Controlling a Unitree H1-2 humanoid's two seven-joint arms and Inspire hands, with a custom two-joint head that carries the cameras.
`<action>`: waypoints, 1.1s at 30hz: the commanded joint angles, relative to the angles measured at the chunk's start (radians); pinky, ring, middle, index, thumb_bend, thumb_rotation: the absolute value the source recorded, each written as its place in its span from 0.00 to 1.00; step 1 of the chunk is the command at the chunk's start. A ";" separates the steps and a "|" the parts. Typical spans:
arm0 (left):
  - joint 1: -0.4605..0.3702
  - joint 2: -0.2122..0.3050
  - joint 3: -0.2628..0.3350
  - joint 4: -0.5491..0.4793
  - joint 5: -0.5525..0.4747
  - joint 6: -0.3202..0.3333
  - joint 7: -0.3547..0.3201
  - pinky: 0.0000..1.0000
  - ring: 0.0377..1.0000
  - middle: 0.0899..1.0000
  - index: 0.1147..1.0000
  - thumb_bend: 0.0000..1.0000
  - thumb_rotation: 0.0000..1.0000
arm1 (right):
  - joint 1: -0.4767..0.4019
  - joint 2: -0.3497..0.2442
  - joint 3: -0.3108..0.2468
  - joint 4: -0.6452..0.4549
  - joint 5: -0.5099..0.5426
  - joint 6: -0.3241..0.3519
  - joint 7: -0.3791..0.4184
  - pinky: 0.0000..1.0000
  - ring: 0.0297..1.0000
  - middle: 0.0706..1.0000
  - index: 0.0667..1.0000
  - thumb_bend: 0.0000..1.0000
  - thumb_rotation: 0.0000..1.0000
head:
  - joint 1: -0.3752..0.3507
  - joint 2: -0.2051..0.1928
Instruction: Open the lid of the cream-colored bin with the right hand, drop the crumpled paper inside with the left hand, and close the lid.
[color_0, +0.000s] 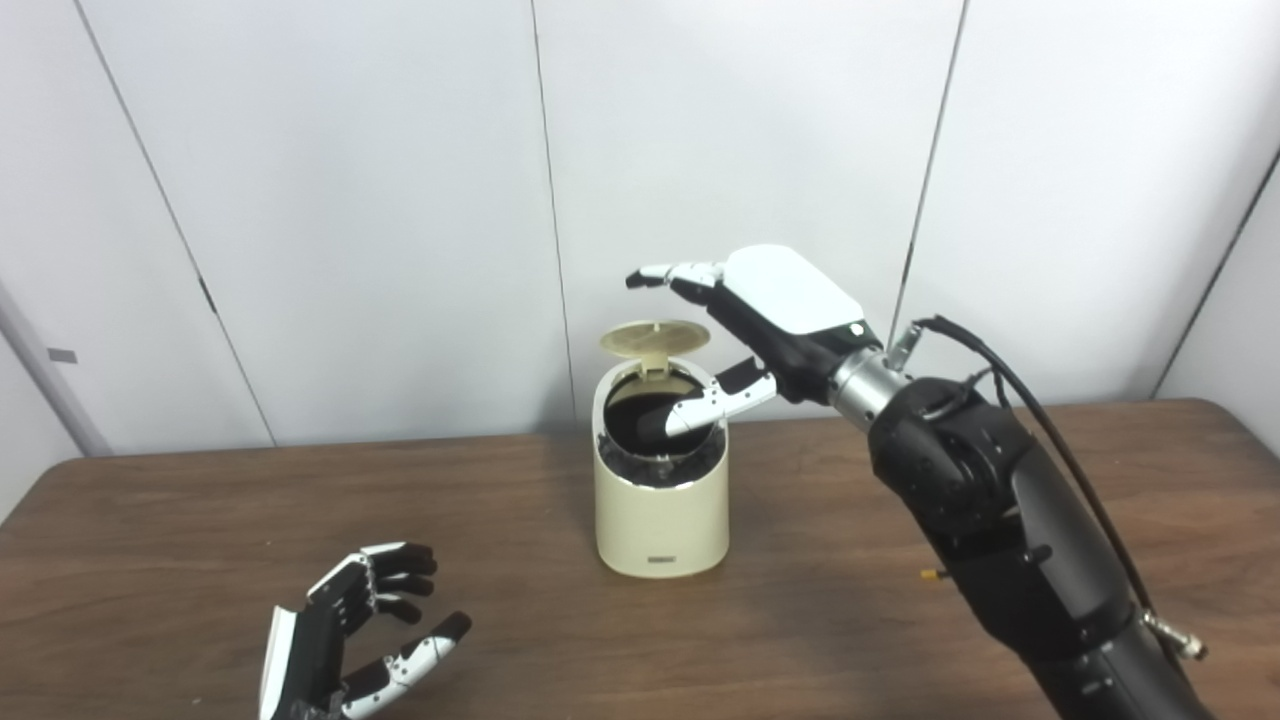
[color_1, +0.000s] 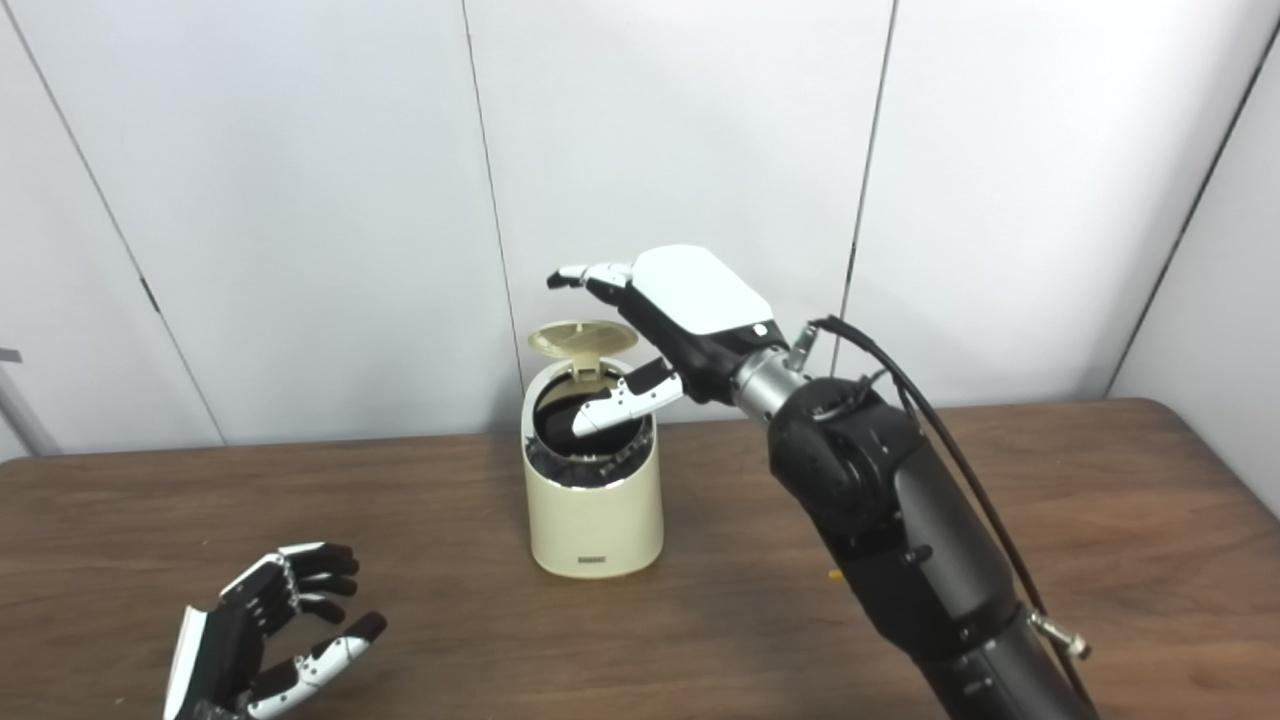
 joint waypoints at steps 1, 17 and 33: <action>-0.002 -0.011 -0.011 0.015 0.020 -0.042 0.010 0.47 0.56 0.59 0.58 0.76 0.11 | -0.088 -0.017 -0.001 -0.014 -0.018 0.022 0.039 0.75 0.85 0.86 0.85 0.91 0.74 | 0.000 -0.001; 0.008 -0.011 -0.016 -0.006 0.018 -0.035 0.007 0.46 0.56 0.58 0.58 0.76 0.11 | -0.127 -0.043 0.034 0.032 -0.005 0.059 0.205 0.76 0.83 0.83 0.83 0.92 0.76 | -0.001 0.008; 0.010 -0.008 -0.016 -0.022 0.008 -0.024 0.000 0.47 0.57 0.59 0.58 0.75 0.12 | -0.079 -0.067 0.039 -0.047 -0.002 0.095 0.287 0.79 0.81 0.81 0.80 0.95 0.82 | -0.004 0.020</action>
